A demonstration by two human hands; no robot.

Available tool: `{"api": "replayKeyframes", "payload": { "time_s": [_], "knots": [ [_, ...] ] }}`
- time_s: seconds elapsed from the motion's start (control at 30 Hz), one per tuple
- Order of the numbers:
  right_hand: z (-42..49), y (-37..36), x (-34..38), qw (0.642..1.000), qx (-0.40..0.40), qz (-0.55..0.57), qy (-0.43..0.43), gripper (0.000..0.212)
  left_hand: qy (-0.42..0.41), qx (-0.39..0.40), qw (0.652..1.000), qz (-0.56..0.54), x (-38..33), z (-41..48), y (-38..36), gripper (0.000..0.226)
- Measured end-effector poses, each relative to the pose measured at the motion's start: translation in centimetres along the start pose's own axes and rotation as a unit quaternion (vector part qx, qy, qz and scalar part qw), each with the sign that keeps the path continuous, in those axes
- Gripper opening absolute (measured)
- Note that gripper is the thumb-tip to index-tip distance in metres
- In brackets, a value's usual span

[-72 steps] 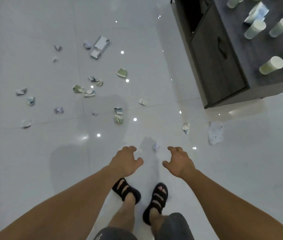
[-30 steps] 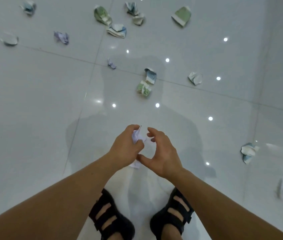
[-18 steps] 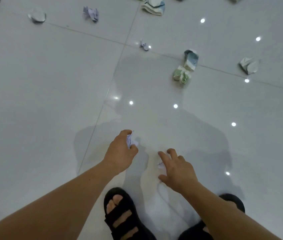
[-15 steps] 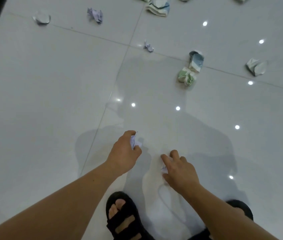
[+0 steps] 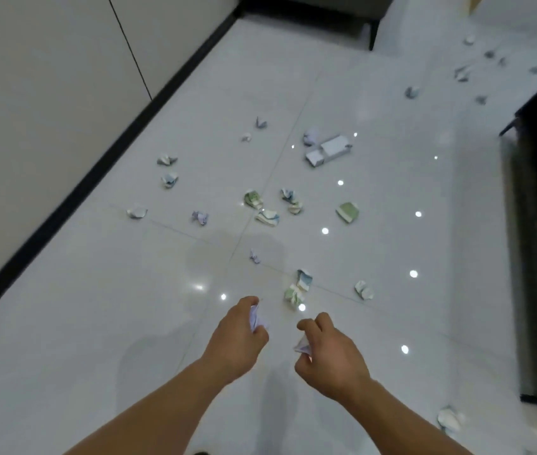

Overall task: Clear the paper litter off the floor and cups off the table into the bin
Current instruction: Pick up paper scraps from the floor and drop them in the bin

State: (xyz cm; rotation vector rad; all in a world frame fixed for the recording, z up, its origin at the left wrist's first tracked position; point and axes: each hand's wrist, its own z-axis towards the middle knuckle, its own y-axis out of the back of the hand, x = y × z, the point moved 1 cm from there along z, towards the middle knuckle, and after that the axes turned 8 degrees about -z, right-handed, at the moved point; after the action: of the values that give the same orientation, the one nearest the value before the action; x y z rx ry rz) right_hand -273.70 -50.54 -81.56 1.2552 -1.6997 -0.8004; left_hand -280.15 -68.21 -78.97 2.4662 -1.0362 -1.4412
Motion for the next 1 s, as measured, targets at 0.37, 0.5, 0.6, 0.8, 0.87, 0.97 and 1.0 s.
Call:
{"api": "replayKeyframes", "payload": {
  "time_s": [0.37, 0.5, 0.6, 0.8, 0.87, 0.97, 1.0],
  "knots": [
    [-14.7, 38.7, 11.7, 0.991, -0.124, -0.054, 0.017, 0.054, -0.131, -0.013, 0.991, 0.04, -29.2, -18.1, 16.6, 0.055],
    [-18.6, 42.9, 16.7, 0.984, -0.133, -0.103, 0.055, 0.056, -0.175, -0.027, 0.983, 0.052, -32.4, -23.5, 20.8, 0.054],
    [-20.1, 43.2, 20.1, 0.984, -0.125, -0.111, 0.068, 0.057, -0.183, -0.046, 0.981, 0.053, -31.9, -26.7, 23.6, 0.055],
    [-18.9, 43.0, 26.2, 0.975, -0.075, -0.164, 0.132, 0.056, -0.145, -0.089, 0.985, 0.026, -26.8, -30.5, 28.4, 0.054],
    [-17.6, 43.6, 29.2, 0.952, -0.057, -0.226, 0.197, 0.05, -0.13, -0.132, 0.983, 0.015, -24.8, -31.6, 30.0, 0.052],
    [-16.7, 43.7, 34.0, 0.905, -0.023, -0.29, 0.31, 0.048, -0.081, -0.182, 0.98, 0.005, -21.2, -33.9, 31.7, 0.051],
    [-16.5, 43.5, 35.5, 0.884, -0.014, -0.314, 0.347, 0.049, -0.059, -0.196, 0.979, 0.016, -20.0, -34.7, 32.4, 0.051]
  ]
}}
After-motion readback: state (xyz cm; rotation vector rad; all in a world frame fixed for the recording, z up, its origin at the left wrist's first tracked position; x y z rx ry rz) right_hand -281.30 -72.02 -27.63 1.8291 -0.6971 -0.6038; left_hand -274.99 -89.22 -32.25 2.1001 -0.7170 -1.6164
